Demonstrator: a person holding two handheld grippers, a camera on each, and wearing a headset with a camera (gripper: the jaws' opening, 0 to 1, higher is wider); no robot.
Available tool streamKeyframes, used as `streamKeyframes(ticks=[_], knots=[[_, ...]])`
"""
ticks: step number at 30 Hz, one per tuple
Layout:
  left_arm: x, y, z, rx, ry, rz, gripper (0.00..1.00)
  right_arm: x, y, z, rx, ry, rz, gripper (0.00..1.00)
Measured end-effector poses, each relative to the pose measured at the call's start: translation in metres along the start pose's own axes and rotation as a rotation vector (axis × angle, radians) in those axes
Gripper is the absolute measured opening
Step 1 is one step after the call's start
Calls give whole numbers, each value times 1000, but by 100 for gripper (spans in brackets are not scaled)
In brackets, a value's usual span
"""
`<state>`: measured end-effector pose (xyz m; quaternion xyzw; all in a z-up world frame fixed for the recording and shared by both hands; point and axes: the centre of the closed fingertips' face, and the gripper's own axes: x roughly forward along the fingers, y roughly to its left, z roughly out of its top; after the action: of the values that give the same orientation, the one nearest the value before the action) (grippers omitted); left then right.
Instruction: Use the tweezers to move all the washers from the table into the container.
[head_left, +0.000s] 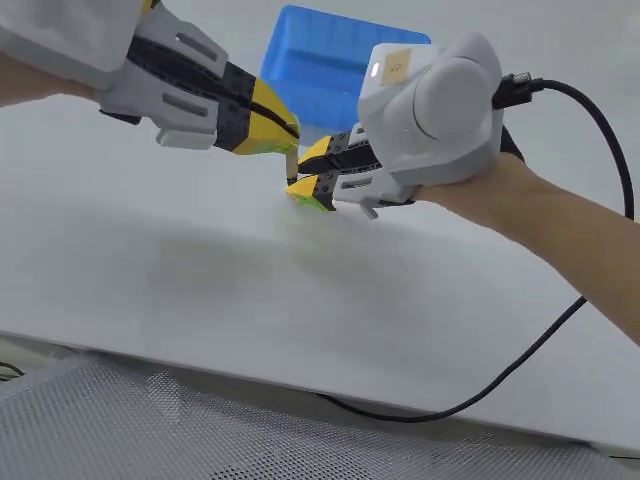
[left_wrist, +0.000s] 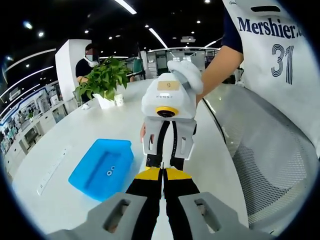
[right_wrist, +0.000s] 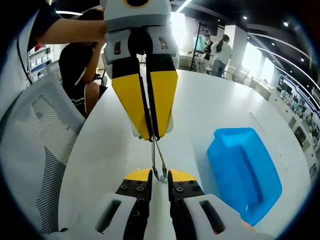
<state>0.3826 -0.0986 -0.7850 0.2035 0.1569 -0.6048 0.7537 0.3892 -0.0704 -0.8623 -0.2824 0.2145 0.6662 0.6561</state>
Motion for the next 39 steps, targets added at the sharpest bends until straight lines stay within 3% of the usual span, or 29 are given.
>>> streamKeyframes(ticks=[11, 19, 25, 39], knots=[[0, 1, 0, -2, -1, -1, 4, 1, 0, -1, -57, 5, 9, 10], [-3, 5, 5, -2, -16, 7, 4, -2, -4, 4, -47, -8, -6, 10], [-9, 11, 17, 12, -36, 16, 4, -13, -12, 13, -64, -23, -36, 10], [-18, 34, 55, 118, -72, 49, 4, -47, -42, 39, -101, -53, -146, 10]])
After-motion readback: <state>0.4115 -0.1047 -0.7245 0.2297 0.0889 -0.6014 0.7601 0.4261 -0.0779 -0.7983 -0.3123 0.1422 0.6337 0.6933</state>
